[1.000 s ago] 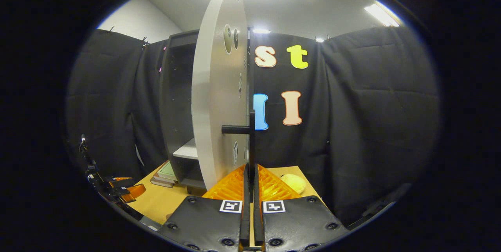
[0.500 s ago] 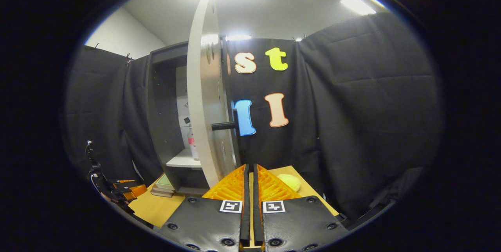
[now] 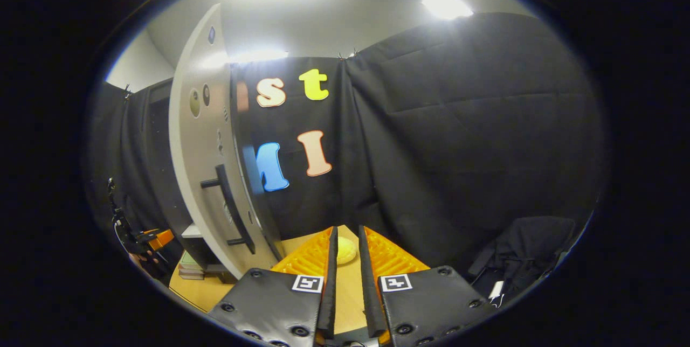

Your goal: Open the cabinet door with the right hand, grasp the bottle in the cabinet with the left hand and place it on the coaster, then close the cabinet door with the right hand.

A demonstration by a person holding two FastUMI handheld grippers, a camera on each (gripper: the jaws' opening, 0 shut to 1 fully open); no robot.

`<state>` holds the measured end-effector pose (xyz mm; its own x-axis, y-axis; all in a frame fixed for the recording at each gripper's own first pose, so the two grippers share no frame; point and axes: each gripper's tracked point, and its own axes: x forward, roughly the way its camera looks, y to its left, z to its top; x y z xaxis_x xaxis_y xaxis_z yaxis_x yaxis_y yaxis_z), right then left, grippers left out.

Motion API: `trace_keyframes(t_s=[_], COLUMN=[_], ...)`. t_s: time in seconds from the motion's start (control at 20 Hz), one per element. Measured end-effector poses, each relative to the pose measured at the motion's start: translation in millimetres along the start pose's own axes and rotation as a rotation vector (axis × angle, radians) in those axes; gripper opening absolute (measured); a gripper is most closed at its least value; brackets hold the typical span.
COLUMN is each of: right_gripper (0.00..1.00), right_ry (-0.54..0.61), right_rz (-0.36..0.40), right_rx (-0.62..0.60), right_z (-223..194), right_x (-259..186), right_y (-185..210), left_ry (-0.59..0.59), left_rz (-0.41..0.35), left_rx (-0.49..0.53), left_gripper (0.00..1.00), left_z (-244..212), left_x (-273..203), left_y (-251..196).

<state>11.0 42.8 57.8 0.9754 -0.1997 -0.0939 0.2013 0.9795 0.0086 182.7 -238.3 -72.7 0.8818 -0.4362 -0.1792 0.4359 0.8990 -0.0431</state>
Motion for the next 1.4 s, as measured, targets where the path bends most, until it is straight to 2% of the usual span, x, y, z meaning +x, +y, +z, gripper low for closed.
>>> trace_keyframes(t_s=[0.1, 0.15, 0.2, 0.25, 0.3, 0.35, 0.45, 0.55, 0.6, 0.7, 0.8, 0.9, 0.95, 1.0, 1.1, 1.15, 1.4], right_gripper=[0.25, 0.31, 0.31, 0.36, 0.44, 0.63, 0.84, 0.89, 0.96, 0.96, 0.96, 0.96, 0.96, 0.96, 0.96, 0.96, 0.97], right_ry=[0.013, 0.014, 0.014, 0.015, 0.022, 0.030, 0.032, 0.000, -0.016, -0.022, -0.011, 0.006, -0.001, -0.020, -0.045, -0.046, -0.027], right_rz=[0.000, 0.007, 0.011, 0.017, 0.051, 0.083, 0.095, 0.079, 0.081, 0.090, 0.065, 0.043, 0.030, 0.023, 0.013, 0.006, -0.053], right_rx=[-0.011, -0.016, -0.023, -0.026, -0.009, 0.023, 0.078, 0.117, 0.139, 0.157, 0.124, 0.089, 0.084, 0.081, 0.082, 0.077, 0.039], right_z=[2, 4, 6, 4, 5, 4, 4, 8, 11, 11, 6, 2, 5, 10, 16, 14, 7], right_x=[20, 31, 45, 57, 69, 78, 99, 123, 130, 143, 157, 166, 170, 174, 181, 186, 196], right_y=[-5, -5, -5, -4, 1, 5, 1, -10, -12, -16, -26, -33, -36, -38, -41, -44, -58], left_ry=[-0.011, -0.014, -0.012, -0.009, -0.004, 0.002, 0.014, 0.020, 0.028, 0.050, 0.051, 0.045, 0.043, 0.045, 0.053, 0.056, 0.039], left_rz=[-0.019, -0.025, -0.025, -0.017, -0.009, -0.010, -0.009, -0.004, 0.000, 0.023, 0.026, 0.015, 0.013, 0.014, 0.017, 0.017, 0.012], left_rx=[-0.003, 0.003, 0.010, 0.011, 0.000, -0.022, -0.054, -0.046, -0.029, 0.018, 0.044, 0.049, 0.054, 0.053, 0.047, 0.046, 0.055], left_gripper=[0.83, 0.83, 0.83, 0.83, 0.83, 0.83, 0.83, 0.83, 0.83, 0.83, 0.86, 0.83, 0.89, 0.89, 0.86, 0.88, 0.82], left_z=[16, 24, 29, 34, 36, 38, 37, 40, 38, 31, 28, 25, 24, 22, 17, 15, 15], left_x=[23, 36, 48, 60, 75, 90, 113, 142, 153, 177, 194, 210, 216, 225, 239, 245, 268], left_y=[-4, -7, -6, -6, -5, -7, -7, -6, -5, -1, -4, -8, -7, -6, -4, -3, -3])
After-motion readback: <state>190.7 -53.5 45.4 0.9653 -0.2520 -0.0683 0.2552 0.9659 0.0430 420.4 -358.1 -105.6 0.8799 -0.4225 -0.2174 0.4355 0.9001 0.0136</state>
